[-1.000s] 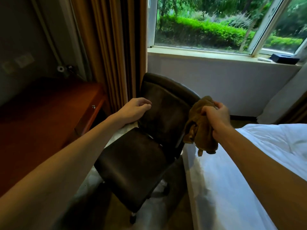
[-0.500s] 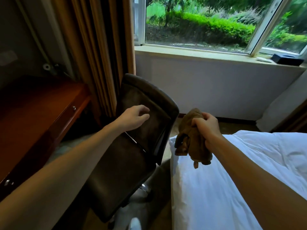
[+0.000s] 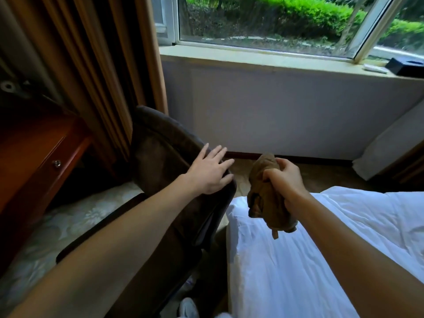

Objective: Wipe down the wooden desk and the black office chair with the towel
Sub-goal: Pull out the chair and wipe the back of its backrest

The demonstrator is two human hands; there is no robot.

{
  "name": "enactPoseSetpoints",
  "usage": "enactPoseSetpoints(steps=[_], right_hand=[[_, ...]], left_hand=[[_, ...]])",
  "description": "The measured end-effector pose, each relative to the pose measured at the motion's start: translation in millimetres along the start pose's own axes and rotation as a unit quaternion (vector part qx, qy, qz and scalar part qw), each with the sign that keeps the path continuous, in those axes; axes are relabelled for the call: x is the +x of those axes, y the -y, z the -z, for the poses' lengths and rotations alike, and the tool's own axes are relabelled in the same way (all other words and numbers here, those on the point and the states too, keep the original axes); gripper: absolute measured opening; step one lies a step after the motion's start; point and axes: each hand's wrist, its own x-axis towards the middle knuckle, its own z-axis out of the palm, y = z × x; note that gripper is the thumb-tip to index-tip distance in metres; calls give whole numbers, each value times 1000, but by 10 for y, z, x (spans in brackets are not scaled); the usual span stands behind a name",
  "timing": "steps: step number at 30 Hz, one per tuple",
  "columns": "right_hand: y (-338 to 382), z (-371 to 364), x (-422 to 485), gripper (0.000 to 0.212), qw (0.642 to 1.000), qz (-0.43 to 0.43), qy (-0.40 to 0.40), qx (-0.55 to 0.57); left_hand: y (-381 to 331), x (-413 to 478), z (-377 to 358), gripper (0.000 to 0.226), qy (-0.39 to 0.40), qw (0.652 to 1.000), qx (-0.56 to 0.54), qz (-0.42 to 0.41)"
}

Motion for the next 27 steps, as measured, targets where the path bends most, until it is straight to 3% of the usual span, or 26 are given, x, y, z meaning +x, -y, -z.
enactPoseSetpoints(steps=[4, 9, 12, 14, 16, 20, 23, 27], right_hand=[[127, -249, 348, 62, 999, -21, 35, 0], [392, -696, 858, 64, 994, -7, 106, -15], [581, -978, 1248, 58, 988, -3, 151, -30], [748, -1221, 1606, 42, 986, -5, 163, -31], [919, -1526, 1981, 31, 981, -3, 190, -27], [1264, -2262, 2651, 52, 958, 30, 281, -54], [1454, -2632, 2955, 52, 941, 46, 328, -67], [1671, -3026, 3096, 59, 923, 40, 378, -59]], left_hand=[[454, 141, -100, 78, -9, 998, -23, 57], [917, 360, -104, 67, -53, 985, -87, 137], [1116, 496, -117, 67, -75, 983, -79, 146], [1388, 669, -112, 65, -91, 975, -79, 185], [1746, 840, -91, 65, -93, 959, -86, 255], [2313, 1026, -72, 77, -75, 919, -99, 375], [2386, 997, -78, 82, -87, 904, -121, 401], [2431, 867, -113, 84, -103, 853, -159, 486]])
